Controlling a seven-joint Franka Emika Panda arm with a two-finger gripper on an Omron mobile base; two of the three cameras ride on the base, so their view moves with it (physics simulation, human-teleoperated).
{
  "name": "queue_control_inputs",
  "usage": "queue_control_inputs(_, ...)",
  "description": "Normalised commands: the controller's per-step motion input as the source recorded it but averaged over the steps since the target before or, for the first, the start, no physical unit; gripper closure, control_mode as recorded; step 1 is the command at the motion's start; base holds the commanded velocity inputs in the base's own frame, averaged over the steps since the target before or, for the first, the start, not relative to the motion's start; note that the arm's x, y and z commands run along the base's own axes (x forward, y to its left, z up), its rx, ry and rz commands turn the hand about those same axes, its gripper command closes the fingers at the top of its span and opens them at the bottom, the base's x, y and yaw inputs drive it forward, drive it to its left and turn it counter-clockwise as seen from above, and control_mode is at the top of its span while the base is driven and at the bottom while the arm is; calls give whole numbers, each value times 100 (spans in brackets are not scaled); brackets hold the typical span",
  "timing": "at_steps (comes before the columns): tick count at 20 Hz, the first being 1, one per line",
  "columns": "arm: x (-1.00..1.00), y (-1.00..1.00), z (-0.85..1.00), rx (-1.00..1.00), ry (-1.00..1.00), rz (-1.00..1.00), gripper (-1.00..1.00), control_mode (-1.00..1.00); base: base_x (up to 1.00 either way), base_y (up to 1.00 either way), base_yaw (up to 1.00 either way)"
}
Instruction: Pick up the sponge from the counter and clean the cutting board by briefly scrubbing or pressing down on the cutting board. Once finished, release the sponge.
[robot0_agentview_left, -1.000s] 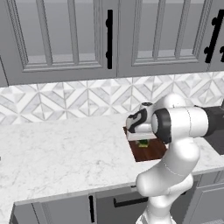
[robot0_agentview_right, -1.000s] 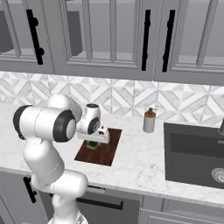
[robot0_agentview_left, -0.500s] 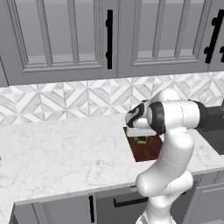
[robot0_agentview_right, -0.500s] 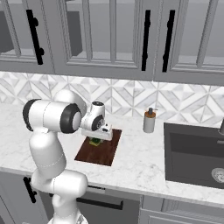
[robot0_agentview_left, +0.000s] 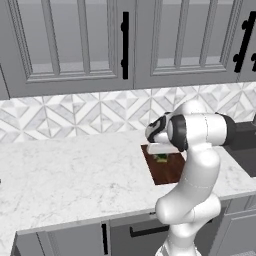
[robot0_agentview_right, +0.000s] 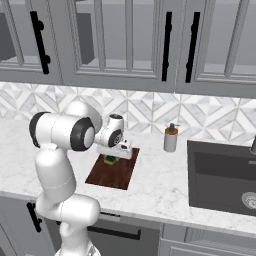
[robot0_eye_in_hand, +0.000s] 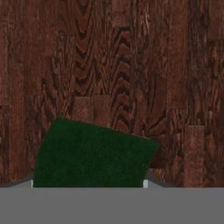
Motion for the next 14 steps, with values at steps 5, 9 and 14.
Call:
queue_control_inputs(5,0,-53,-6,0,0,0,100,-100,0,0,0)
queue_control_inputs(9,0,-32,-22,0,0,0,100,-100,0,0,0)
queue_control_inputs(14,0,-3,-68,-1,0,0,100,-100,0,0,0)
